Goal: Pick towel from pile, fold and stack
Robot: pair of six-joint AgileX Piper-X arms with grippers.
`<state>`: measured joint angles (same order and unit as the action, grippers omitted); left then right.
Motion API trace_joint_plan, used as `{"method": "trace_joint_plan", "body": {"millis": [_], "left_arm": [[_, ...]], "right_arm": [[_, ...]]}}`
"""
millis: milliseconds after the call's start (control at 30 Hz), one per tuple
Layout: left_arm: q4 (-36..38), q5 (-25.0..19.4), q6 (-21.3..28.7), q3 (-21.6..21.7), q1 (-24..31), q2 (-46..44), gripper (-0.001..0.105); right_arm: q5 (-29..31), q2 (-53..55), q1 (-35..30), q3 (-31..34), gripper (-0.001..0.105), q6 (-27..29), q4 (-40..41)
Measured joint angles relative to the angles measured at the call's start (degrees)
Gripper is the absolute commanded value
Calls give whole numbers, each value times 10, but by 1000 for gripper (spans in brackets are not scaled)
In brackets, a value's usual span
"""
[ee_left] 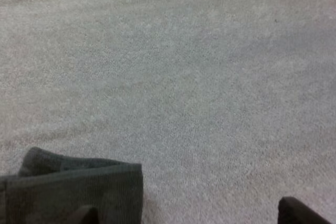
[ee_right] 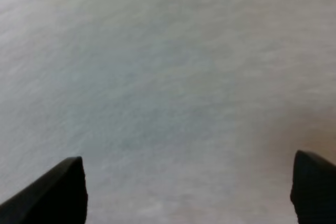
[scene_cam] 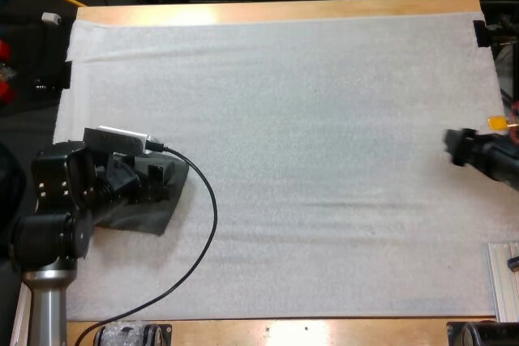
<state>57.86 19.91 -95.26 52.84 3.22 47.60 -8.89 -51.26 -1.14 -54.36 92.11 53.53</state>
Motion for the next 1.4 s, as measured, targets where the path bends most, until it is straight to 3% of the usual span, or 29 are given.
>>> {"method": "trace_joint_plan", "body": {"millis": [133,367,833,1167,1400], "left_arm": [[9,0,0,0,0,-13,66],[37,0,0,0,0,-49,66],[116,0,0,-1,0,-165,66],[157,-1,0,-75,0,-306,66],[211,-42,21,-115,0,-438,66]], "right_arm": [[0,41,-33,0,77,24,19],[15,116,-32,0,77,95,69],[28,254,-32,0,77,113,136],[28,342,-32,0,77,116,191],[28,415,-32,0,77,116,202]]}}
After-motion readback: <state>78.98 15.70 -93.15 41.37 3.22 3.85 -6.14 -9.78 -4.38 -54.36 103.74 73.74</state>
